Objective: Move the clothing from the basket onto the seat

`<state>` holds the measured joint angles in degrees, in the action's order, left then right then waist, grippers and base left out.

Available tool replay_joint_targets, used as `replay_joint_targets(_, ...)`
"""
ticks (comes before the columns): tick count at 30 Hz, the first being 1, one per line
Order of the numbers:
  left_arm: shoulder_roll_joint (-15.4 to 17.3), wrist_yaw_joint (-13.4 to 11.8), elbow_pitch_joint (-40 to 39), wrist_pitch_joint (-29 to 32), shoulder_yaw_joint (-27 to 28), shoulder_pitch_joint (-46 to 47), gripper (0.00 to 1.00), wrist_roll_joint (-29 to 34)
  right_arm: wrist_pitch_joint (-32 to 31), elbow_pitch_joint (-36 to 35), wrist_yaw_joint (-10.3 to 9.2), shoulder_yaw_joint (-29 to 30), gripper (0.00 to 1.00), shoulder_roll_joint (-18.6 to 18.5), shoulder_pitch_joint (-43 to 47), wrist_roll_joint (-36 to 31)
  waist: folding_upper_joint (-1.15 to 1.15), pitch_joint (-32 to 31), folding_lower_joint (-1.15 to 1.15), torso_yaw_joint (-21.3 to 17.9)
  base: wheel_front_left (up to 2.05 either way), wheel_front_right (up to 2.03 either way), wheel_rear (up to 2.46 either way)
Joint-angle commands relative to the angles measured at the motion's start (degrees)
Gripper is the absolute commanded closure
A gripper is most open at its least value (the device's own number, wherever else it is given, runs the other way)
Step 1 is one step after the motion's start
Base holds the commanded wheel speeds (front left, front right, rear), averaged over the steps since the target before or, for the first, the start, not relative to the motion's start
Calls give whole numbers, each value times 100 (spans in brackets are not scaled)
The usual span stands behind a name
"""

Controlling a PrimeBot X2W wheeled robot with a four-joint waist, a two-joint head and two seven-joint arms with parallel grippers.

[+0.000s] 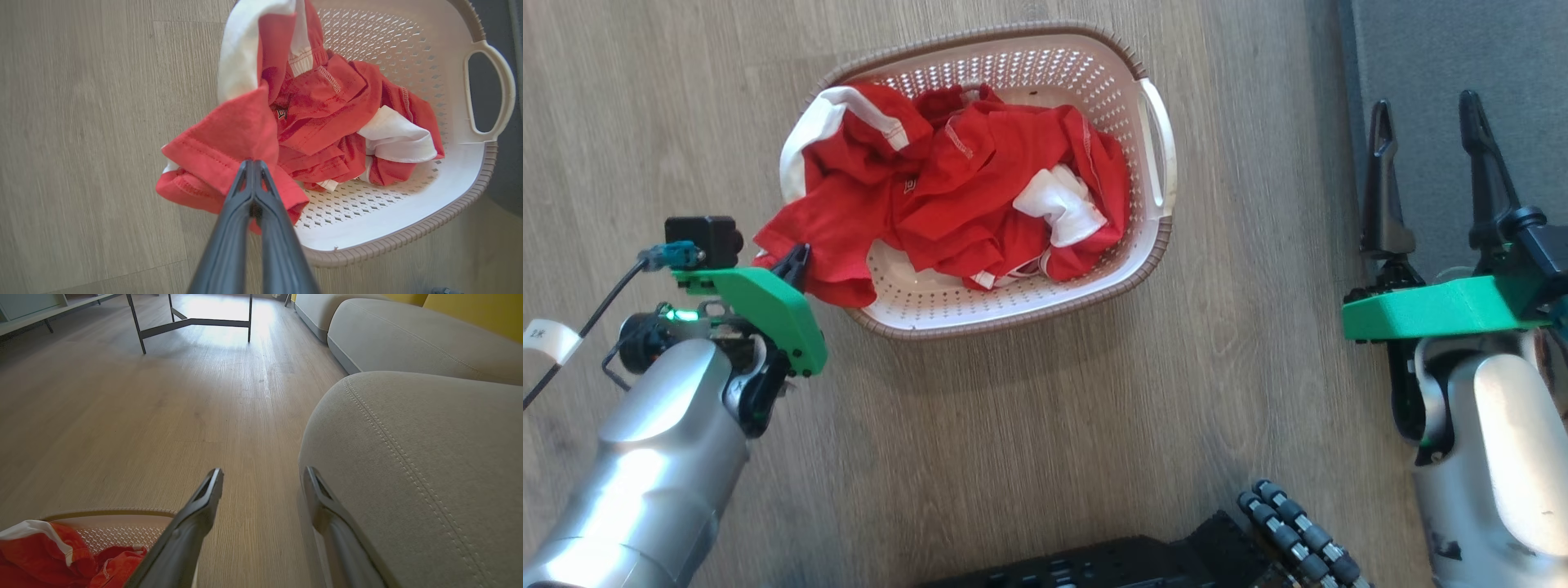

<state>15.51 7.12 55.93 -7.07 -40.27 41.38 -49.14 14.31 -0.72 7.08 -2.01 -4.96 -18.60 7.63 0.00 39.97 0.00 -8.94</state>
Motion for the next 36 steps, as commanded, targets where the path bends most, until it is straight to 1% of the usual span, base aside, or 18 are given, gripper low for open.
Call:
replay_joint_targets(1, 249, 36, -97, -132, 70, -47, 100, -58, 69, -113, 41, -80, 0, 31, 99, 36, 0, -61, 0, 4, 0, 0, 0)
replay_joint_targets(8, 293, 36, -333, -539, -12, -149, 100, -244, 69, -30, 41, -55, 0, 14, 193, 46, 0, -405, 0, 66, 0, 0, 0)
replay_joint_targets(11, 303, 36, -420, -622, 10, -218, 100, -302, 69, 3, 41, -63, 0, 0, 234, 52, 0, -561, 0, 95, 0, 0, 0)
replay_joint_targets(13, 306, 36, -515, -690, 77, -301, 100, -367, 69, 36, 41, -75, 0, -12, 291, 57, 0, -756, 0, 125, 0, 0, 0)
replay_joint_targets(14, 308, 36, -621, -738, 178, -403, 100, -432, 69, 91, 41, -81, 0, -41, 367, 75, 0, -986, 0, 160, 0, 0, 0)
replay_joint_targets(15, 308, 36, -621, -738, 178, -403, 100, -432, 69, 91, 41, -81, 0, -41, 367, 75, 0, -986, 0, 160, 0, 0, 0)
replay_joint_targets(17, 322, 29, -723, -766, 304, -521, 100, -471, 69, 140, 41, -91, 0, -57, 466, 85, 0, -1238, 0, 196, 0, 0, 0)
replay_joint_targets(21, 357, -57, -946, -787, 506, -856, 100, -475, 69, 256, 41, -113, 0, -104, 701, 131, 0, -1792, 0, 262, 0, 0, 0)
replay_joint_targets(25, 402, -212, -1317, -790, 830, -1294, 100, -421, 69, 366, 41, -136, 0, -147, 983, 178, 0, -2382, 0, 306, 0, 0, 0)
replay_joint_targets(30, 460, -541, -2085, -792, 1287, -1946, 100, -157, 69, 433, 41, -117, 0, -247, 1392, 228, 0, -3010, 0, 418, 0, 0, 0)
replay_joint_targets(36, 595, -946, -3034, -792, 1698, -2596, 100, 249, 69, 436, 41, -166, 0, -401, 1638, 253, 0, -3386, 0, 530, 0, 0, 0)
